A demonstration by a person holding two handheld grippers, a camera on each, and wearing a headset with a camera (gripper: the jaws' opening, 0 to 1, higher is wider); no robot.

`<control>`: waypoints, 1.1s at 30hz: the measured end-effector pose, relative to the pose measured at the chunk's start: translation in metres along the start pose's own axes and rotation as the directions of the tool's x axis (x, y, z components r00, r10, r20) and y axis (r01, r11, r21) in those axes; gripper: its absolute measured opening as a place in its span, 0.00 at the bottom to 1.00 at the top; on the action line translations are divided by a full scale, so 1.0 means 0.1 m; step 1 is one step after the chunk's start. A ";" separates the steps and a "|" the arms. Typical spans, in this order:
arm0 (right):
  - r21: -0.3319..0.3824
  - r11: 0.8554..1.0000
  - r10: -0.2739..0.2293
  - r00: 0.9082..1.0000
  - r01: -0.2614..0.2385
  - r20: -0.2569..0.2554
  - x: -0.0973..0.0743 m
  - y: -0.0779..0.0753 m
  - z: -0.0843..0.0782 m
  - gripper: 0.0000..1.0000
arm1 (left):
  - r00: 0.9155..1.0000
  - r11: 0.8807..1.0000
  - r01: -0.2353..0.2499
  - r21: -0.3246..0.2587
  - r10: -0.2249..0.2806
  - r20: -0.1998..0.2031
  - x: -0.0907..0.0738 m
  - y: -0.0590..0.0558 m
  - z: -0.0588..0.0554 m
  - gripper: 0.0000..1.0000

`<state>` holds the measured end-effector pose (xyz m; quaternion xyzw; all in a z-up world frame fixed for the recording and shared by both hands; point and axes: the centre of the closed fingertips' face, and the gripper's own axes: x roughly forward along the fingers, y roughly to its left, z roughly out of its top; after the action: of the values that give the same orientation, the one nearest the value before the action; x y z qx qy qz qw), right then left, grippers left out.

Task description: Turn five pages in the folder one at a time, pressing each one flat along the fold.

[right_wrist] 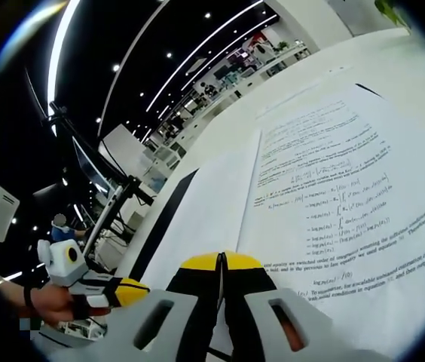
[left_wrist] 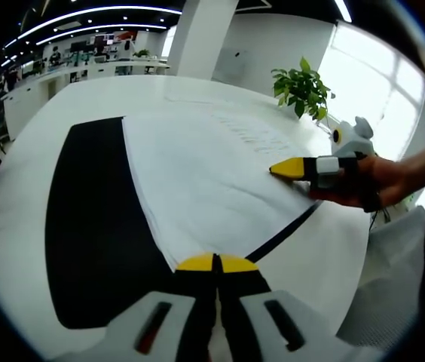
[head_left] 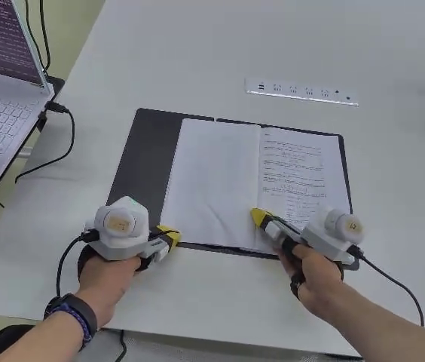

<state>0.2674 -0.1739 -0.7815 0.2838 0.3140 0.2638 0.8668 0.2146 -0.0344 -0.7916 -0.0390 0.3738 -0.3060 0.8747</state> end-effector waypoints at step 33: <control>0.066 0.998 0.004 1.000 -0.003 -0.020 -0.33 0.12 -0.35 0.00 | 1.000 1.000 0.004 0.003 -0.004 -0.004 -0.02 -0.01 0.00 0.00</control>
<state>0.2177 -0.1746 -0.7831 0.3103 0.3307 0.2576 0.8532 0.2131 -0.0339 -0.7903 -0.0381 0.3748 -0.3084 0.8734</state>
